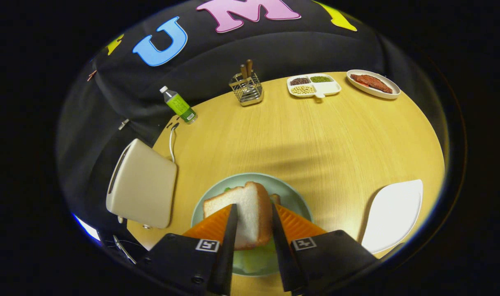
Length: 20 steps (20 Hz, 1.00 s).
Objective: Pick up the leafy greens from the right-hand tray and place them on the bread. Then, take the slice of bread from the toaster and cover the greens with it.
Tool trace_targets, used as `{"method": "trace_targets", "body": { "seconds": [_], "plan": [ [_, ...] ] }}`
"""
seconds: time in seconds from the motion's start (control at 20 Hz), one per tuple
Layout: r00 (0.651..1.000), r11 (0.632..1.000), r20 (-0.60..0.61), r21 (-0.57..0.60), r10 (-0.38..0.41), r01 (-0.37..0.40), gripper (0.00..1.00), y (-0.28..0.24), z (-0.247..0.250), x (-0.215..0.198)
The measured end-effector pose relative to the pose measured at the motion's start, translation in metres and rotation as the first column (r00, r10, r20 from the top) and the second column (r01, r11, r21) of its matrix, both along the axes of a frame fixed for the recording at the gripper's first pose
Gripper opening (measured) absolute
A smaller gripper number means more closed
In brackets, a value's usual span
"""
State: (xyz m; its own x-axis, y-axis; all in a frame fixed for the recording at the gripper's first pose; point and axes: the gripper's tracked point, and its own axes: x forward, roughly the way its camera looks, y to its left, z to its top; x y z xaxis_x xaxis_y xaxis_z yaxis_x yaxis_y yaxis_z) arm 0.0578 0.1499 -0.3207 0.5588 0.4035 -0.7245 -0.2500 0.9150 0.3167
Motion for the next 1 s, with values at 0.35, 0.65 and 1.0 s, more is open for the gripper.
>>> {"method": "trace_targets", "body": {
  "seconds": [0.35, 0.65, 1.0],
  "plan": [
    [0.998, 0.995, 0.056, -0.093, 0.026, -0.021, 0.94, -0.035, 0.012, 0.001],
    [0.972, 0.992, 0.231, -0.128, 0.033, -0.003, 0.99, -0.074, 0.082, 0.008],
    [0.871, 0.993, 0.491, -0.104, -0.003, 0.062, 0.99, -0.131, 0.205, 0.005]
  ]
}}
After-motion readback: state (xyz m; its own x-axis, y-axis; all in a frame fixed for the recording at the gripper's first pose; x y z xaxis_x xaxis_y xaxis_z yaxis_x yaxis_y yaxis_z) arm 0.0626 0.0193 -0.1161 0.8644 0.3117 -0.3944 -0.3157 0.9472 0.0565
